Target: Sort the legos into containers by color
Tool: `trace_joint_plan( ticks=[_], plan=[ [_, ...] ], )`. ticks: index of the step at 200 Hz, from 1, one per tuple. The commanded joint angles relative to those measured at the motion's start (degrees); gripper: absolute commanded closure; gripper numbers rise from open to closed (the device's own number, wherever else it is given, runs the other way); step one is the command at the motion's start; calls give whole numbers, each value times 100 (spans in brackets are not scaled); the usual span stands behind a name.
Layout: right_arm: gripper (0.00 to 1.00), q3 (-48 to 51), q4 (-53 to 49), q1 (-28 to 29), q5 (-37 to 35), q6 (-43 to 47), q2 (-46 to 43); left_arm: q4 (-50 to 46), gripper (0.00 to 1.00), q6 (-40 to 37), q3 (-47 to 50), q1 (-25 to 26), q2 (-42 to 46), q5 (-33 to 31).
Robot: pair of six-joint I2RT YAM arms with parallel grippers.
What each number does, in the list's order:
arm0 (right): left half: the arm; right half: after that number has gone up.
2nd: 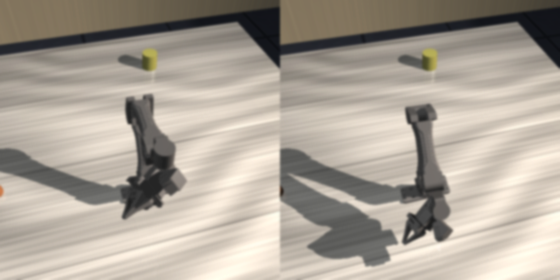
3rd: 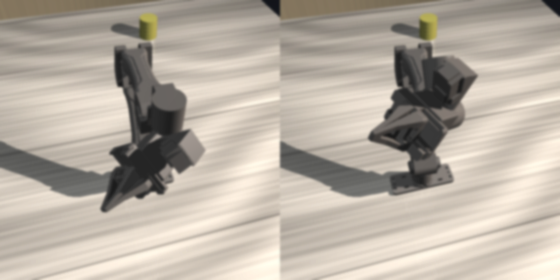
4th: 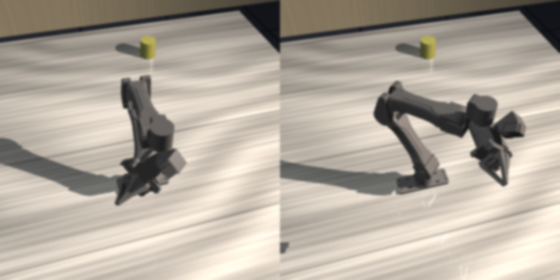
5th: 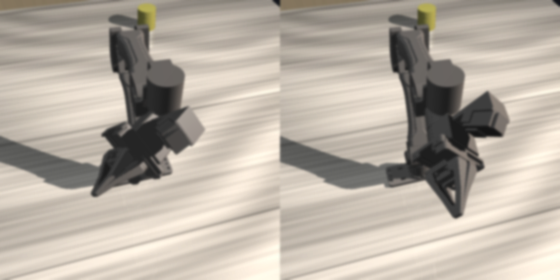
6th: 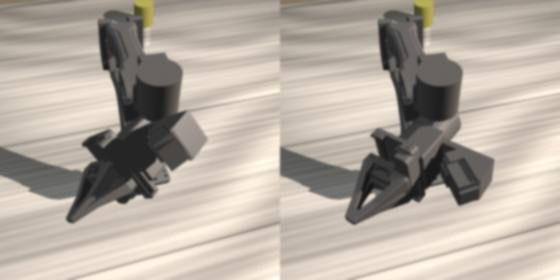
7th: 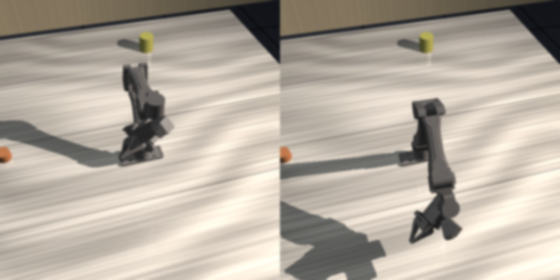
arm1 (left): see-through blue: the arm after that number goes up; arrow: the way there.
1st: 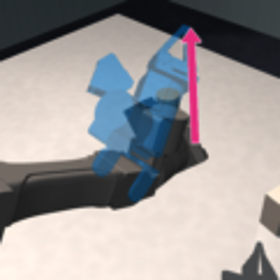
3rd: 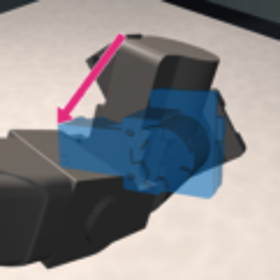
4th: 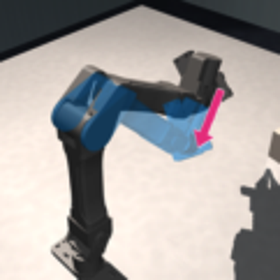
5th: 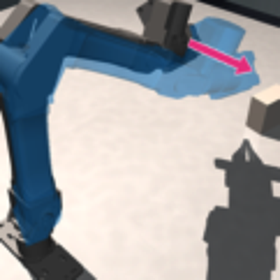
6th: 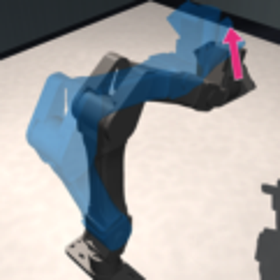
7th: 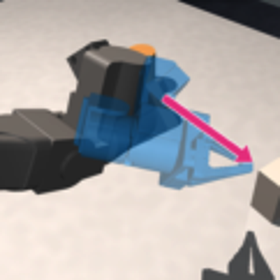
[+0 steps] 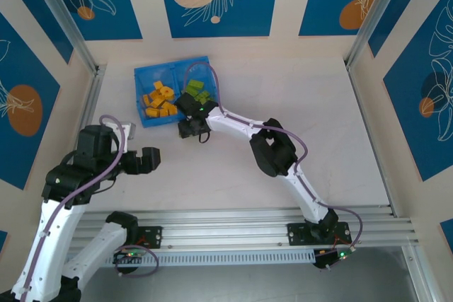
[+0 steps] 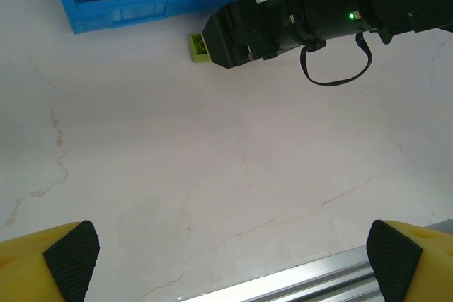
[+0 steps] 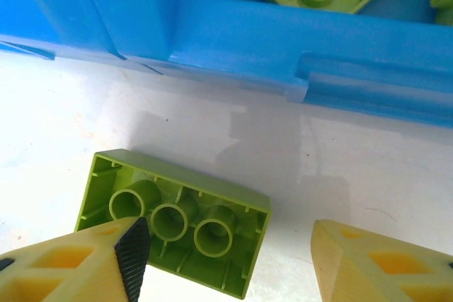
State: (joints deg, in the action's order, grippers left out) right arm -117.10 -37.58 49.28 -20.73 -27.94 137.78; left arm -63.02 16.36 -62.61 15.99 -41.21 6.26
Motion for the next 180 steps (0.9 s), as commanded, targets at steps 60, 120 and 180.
trace_joint_plan(
  ticks=[60,120,180],
  plan=[
    [5,-122,-379,126,40,-1503,-343,89,0,6,58,-17,42,173],
    [0,-683,-452,175,132,-1215,185,105,0,-8,82,-17,39,209],
    [5,-800,-759,225,-70,-1159,463,148,0,18,145,-16,59,208]
  ],
)
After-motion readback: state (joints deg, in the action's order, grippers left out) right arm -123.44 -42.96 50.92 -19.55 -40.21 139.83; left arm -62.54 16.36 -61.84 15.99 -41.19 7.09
